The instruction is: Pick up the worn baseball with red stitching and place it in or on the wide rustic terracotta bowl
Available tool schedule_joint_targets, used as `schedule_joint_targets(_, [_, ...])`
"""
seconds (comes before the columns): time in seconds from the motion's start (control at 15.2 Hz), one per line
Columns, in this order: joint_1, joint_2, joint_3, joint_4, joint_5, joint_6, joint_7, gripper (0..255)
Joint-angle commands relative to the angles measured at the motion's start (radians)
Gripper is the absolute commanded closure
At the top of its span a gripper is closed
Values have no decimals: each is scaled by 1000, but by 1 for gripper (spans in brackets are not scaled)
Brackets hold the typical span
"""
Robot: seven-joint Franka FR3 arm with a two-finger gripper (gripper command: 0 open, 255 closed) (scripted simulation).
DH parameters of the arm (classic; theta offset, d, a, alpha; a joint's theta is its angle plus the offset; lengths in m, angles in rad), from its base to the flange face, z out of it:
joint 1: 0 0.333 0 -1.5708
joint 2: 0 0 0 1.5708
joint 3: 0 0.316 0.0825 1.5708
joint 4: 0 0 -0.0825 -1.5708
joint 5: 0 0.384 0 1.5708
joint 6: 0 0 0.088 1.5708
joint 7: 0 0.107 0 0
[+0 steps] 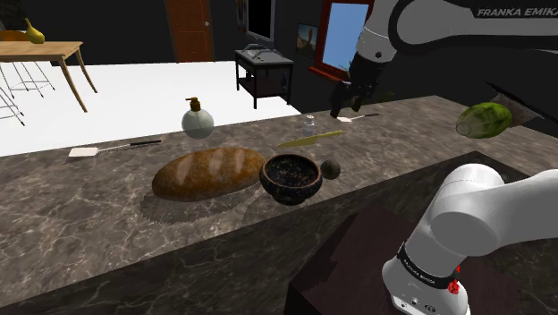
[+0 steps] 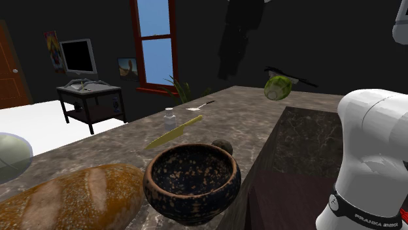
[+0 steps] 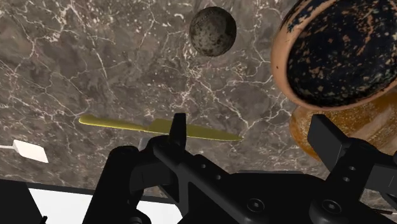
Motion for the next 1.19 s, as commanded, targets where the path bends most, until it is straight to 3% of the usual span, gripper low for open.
schedule_joint_targets(0.0, [-7, -14, -9, -74, -7, 69, 1, 0])
schedule_joint_targets(0.4, [-31, -18, -35, -283, -32, 292, 8, 0])
schedule_joint_targets(0.73, [-56, 49, -61, -427, -60, 518, 14, 0])
schedule_joint_targets(1.12, [-61, 144, -70, -457, -71, 644, 17, 0])
